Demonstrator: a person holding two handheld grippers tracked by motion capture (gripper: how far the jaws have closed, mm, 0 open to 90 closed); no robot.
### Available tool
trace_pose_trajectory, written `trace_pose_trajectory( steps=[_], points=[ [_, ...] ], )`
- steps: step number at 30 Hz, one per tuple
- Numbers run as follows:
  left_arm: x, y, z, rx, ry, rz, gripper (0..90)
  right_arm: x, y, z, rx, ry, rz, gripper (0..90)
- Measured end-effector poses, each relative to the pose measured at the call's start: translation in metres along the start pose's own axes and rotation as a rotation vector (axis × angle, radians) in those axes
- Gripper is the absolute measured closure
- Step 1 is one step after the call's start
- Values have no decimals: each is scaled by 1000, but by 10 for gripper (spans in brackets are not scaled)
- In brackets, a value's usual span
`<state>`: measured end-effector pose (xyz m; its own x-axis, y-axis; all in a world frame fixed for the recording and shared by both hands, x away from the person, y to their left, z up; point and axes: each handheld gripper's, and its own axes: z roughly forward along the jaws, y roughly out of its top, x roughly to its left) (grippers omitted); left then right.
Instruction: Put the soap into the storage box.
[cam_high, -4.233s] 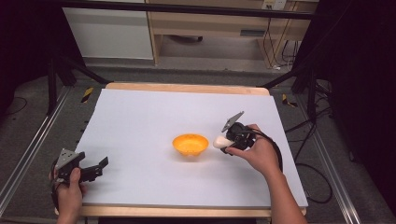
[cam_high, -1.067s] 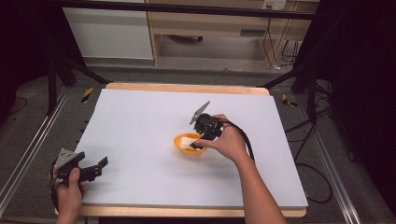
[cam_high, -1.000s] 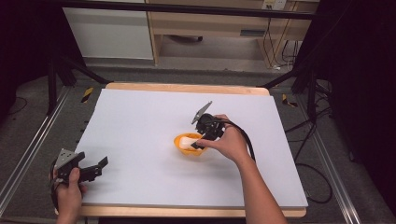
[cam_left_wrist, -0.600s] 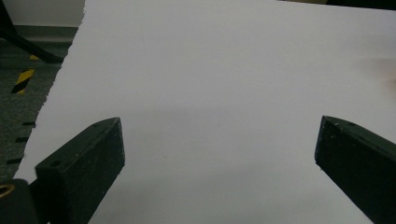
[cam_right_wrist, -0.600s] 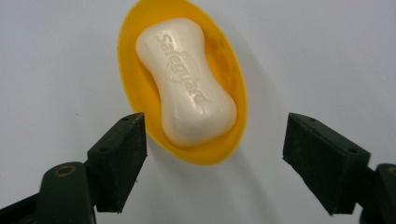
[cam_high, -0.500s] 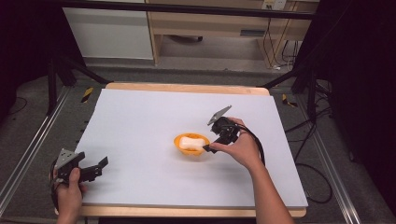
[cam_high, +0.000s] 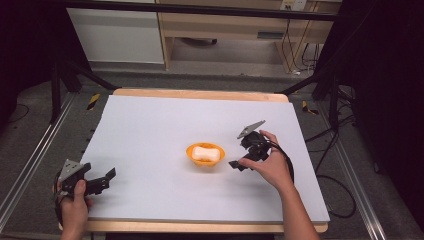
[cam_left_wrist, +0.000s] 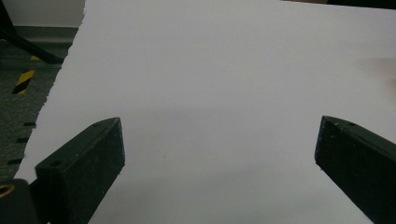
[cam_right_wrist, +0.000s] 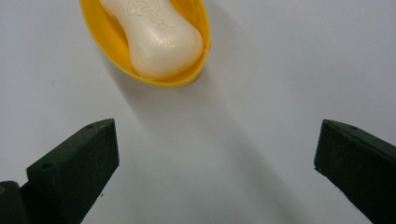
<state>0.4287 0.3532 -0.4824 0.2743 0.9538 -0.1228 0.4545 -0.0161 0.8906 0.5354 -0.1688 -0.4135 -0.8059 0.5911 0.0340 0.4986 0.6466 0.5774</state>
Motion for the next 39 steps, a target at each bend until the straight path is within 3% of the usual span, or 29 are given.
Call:
trace_pose_trajectory(
  steps=[30, 31, 33, 39],
  points=[
    [0, 0, 0, 0, 3, 6, 11, -15, -76, -16, -61, -57, 96, 5],
    [0, 0, 0, 0, 3, 6, 11, -16, -79, -16, -71, -65, 83, 5],
    [0, 0, 0, 0, 3, 6, 10, -17, -83, -18, -76, -58, 104, 5],
    [0, 0, 0, 3, 4, 8, 11, -20, -98, -24, -103, -70, 95, 5]
  ],
)
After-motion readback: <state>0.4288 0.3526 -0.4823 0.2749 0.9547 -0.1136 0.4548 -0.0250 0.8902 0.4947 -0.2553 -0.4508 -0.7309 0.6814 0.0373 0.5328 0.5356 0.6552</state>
